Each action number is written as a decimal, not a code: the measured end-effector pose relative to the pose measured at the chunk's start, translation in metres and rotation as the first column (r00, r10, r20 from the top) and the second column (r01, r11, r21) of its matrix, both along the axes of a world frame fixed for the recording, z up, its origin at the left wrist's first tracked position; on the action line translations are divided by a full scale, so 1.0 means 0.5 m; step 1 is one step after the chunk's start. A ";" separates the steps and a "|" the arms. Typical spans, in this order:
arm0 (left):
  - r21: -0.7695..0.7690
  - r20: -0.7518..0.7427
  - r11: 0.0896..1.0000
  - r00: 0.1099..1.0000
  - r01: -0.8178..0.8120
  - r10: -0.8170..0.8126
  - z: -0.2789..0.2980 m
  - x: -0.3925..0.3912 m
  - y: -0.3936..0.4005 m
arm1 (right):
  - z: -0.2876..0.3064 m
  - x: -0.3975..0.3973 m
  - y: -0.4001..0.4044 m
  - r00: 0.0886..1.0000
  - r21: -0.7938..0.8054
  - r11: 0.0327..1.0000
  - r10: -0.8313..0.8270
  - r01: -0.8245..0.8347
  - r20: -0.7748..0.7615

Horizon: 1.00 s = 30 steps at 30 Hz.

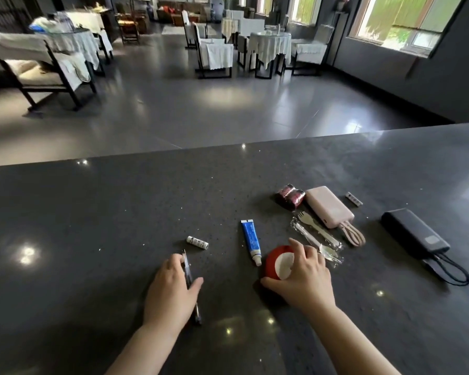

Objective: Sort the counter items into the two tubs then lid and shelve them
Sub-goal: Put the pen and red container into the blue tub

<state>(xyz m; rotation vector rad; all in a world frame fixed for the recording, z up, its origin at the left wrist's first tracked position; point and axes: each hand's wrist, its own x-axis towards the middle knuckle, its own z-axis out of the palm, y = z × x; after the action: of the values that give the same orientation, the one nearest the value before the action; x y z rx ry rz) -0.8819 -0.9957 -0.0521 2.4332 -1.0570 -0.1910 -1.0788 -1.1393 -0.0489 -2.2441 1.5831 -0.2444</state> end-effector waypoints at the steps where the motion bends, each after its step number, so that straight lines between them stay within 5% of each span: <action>1: -0.002 -0.003 1.000 1.000 -0.006 0.006 0.001 0.007 -0.001 | -0.001 0.002 0.000 1.000 0.000 1.000 0.004 -0.004 0.002; 14: -0.059 -0.225 0.992 0.969 -0.115 0.099 0.017 0.076 -0.113 | 0.002 0.002 0.002 0.999 0.021 1.000 0.005 -0.006 0.033; 30: -0.112 -0.040 0.993 0.998 0.044 -0.049 -0.016 0.063 -0.116 | 0.002 0.023 -0.010 0.998 0.032 0.999 0.037 -0.038 0.043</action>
<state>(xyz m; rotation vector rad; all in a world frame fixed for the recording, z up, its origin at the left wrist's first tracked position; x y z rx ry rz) -0.8503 -1.0537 -0.0601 2.2973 -1.0770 -0.1934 -1.0673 -1.1442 -0.0481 -2.2266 1.5114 -0.2522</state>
